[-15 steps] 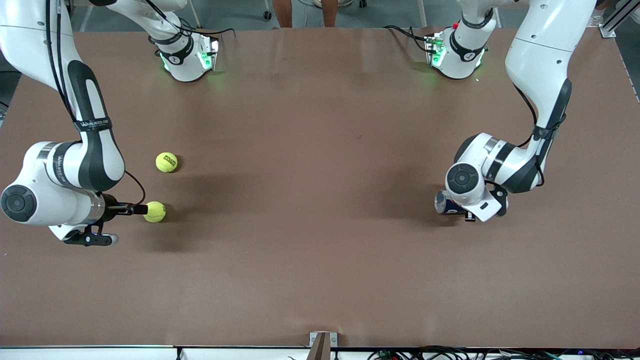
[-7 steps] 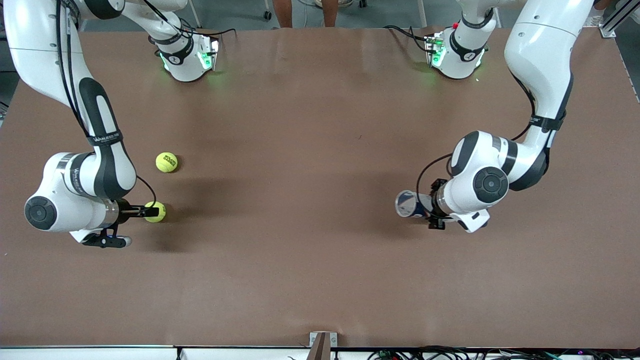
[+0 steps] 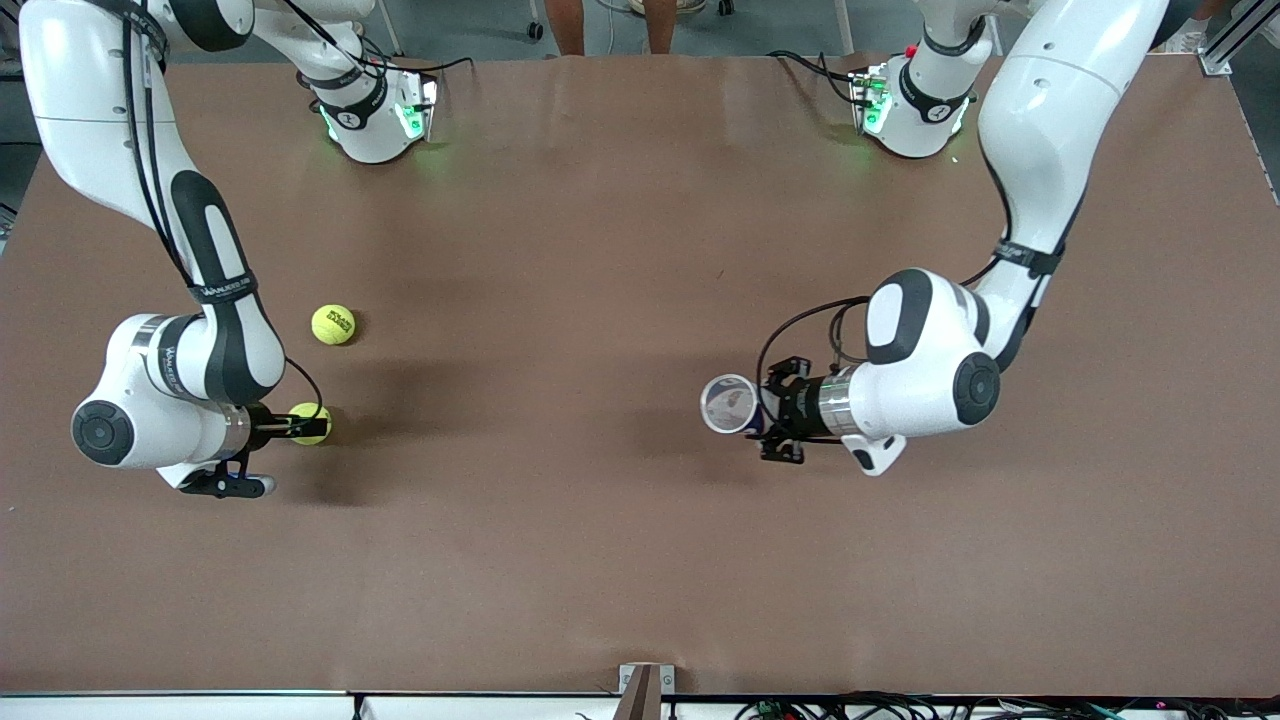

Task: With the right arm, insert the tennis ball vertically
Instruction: 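Lift the tube upright with the left gripper while the right gripper grasps a ball, then carry the tennis ball with the right gripper over the tube opening, then release the ball into the tube with the right gripper, then move the right gripper back to the second tennis ball, then grasp the second tennis ball with the right gripper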

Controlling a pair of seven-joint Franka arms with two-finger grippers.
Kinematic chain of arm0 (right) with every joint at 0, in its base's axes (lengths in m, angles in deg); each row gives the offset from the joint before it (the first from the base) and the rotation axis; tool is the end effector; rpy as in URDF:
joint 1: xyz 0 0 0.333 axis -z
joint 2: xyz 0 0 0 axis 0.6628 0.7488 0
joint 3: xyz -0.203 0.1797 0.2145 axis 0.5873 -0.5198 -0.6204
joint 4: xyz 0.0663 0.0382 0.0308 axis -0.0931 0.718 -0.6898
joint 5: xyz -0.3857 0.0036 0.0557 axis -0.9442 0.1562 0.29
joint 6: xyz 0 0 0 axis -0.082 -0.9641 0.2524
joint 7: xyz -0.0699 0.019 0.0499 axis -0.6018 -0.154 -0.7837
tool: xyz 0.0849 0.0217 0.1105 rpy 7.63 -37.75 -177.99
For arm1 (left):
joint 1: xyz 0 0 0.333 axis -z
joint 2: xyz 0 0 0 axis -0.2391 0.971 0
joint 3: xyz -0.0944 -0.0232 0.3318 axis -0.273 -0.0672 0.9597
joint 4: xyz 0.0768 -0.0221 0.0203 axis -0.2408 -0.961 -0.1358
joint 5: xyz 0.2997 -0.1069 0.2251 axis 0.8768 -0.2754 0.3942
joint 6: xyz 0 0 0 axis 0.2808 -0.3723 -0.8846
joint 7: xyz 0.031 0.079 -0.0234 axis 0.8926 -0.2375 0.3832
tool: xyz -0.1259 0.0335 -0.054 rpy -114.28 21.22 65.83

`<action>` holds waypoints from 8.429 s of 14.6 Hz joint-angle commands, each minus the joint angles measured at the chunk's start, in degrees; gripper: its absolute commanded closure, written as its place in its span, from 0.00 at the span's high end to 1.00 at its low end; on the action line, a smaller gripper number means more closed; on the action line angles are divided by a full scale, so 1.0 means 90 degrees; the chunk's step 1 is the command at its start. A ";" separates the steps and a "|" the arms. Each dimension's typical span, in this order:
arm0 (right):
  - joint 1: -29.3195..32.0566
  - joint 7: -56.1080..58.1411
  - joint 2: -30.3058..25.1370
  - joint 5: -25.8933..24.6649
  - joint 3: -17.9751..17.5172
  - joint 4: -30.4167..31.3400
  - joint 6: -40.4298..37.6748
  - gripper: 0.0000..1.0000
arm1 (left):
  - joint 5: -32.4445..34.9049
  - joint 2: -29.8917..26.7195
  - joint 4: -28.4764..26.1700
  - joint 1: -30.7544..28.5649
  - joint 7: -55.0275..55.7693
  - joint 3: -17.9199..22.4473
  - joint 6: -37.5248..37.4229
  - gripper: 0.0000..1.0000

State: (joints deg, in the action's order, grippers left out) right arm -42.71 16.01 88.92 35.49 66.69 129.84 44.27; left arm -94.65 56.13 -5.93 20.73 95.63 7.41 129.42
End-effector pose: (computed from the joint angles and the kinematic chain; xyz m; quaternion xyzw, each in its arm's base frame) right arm 0.6595 -0.0326 0.2076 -0.9899 0.0359 0.1367 0.0127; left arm 0.6564 -0.3336 0.2839 0.7086 0.6314 -0.2613 0.1758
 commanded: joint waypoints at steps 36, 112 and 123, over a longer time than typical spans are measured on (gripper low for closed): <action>-0.3548 -0.5975 -0.0918 0.0819 -0.0050 -0.2187 -0.1842 0.49 | -0.4663 0.1066 0.0453 0.1802 -0.3152 0.0775 0.1534 0.66; -0.0287 -0.0557 -0.3467 -0.0333 0.0018 0.4236 0.1165 1.00 | -0.4722 0.1027 0.0307 0.1754 -0.3084 0.0745 0.1515 0.76; -0.0228 -0.0567 -0.2529 -0.0333 0.0018 0.4442 0.1929 1.00 | -0.4732 0.1027 0.0307 0.1744 -0.3054 0.0745 0.1515 0.73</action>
State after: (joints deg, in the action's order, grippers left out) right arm -45.91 10.53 66.67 33.04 67.74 168.50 61.20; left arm -136.27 66.02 -2.97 36.44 67.39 14.17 143.11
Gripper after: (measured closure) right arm 0.000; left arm 0.260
